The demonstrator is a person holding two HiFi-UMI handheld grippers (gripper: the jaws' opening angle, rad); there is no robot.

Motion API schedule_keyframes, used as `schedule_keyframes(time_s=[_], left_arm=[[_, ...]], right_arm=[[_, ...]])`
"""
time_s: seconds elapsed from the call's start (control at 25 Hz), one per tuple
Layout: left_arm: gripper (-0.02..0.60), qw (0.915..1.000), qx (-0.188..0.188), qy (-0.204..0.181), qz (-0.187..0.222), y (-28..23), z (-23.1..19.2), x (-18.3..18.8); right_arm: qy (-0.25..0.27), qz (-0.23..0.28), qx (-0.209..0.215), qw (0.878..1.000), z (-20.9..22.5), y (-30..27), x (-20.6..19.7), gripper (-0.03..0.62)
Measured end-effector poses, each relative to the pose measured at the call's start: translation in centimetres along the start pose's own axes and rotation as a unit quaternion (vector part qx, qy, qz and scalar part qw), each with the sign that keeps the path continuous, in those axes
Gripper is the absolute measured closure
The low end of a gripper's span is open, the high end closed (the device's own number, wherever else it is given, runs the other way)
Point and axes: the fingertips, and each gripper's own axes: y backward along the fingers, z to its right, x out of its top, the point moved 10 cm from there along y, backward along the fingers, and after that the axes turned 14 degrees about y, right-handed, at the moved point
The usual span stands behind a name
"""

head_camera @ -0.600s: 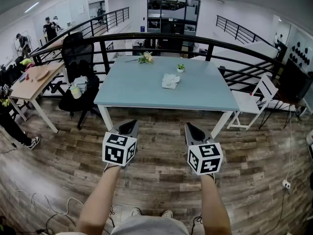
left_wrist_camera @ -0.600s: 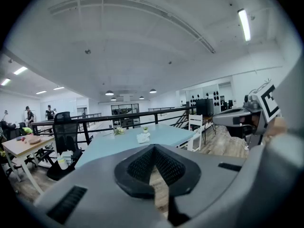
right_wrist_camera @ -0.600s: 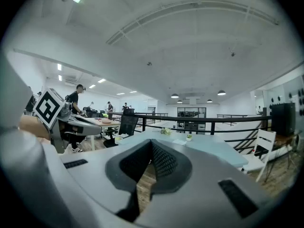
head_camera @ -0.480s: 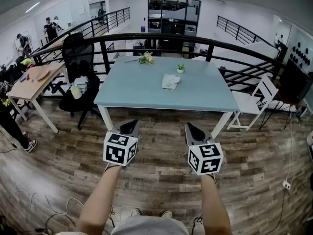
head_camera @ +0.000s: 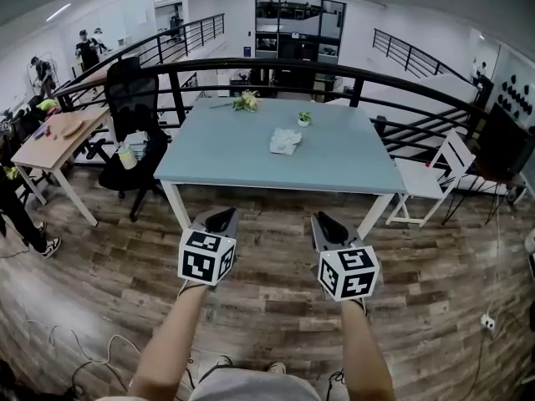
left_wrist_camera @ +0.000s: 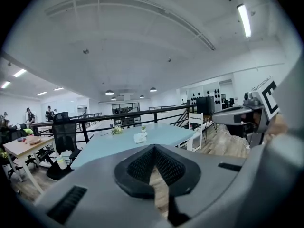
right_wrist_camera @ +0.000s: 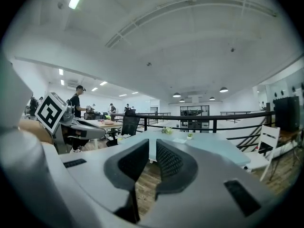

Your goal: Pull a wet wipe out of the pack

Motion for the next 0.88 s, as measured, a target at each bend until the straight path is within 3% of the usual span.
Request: schedule_keyframes(time_s=[0.88], left_arm=[[0.591, 0.9999, 0.005, 0.003, -0.01, -5.5, 4.6, -0.4]], right_arm=[[-0.013, 0.004, 0.043, 0.999, 5.4, -0.9, -2.5, 0.43]])
